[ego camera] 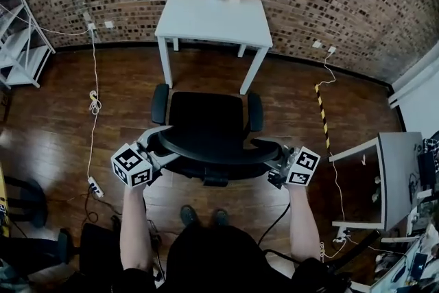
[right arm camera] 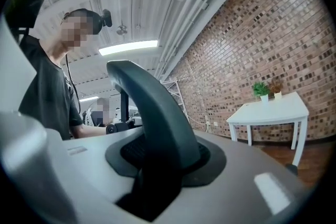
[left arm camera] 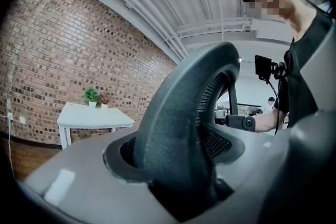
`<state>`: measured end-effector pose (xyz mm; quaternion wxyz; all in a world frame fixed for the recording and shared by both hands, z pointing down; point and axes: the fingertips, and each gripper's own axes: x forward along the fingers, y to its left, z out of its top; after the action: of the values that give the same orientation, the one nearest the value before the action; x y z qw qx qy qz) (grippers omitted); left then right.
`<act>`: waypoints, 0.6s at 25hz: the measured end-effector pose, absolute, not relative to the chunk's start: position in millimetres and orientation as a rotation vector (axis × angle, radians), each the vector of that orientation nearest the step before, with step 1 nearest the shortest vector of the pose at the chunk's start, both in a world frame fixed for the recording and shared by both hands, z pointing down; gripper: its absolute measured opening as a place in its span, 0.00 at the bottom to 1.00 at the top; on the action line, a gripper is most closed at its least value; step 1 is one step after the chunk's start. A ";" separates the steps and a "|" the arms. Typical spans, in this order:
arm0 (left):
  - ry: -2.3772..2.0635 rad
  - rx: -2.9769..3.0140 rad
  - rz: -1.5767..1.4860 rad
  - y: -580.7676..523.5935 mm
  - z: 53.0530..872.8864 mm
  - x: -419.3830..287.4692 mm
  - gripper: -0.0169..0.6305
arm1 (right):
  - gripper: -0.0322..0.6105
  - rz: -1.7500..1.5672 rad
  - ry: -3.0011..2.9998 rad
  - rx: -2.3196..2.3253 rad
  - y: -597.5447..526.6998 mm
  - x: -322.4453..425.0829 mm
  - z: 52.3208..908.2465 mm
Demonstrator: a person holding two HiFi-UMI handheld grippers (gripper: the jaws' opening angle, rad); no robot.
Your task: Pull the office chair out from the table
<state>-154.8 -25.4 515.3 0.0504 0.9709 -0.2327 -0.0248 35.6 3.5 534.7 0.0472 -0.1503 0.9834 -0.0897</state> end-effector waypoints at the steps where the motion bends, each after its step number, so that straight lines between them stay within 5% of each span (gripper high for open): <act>1: -0.705 2.958 -0.076 -20.4 513.0 -155.8 0.63 | 0.29 -0.269 2.999 -0.450 9.7 33.9 530.4; 15: -0.928 2.997 -0.176 -25.7 517.9 -147.6 0.72 | 0.32 -0.016 2.928 -0.613 23.8 53.2 511.4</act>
<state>-147.6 -25.7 517.9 -0.0005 0.9538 -0.2952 -0.0559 53.2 23.8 511.4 0.0751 -0.2044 0.9760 -0.0054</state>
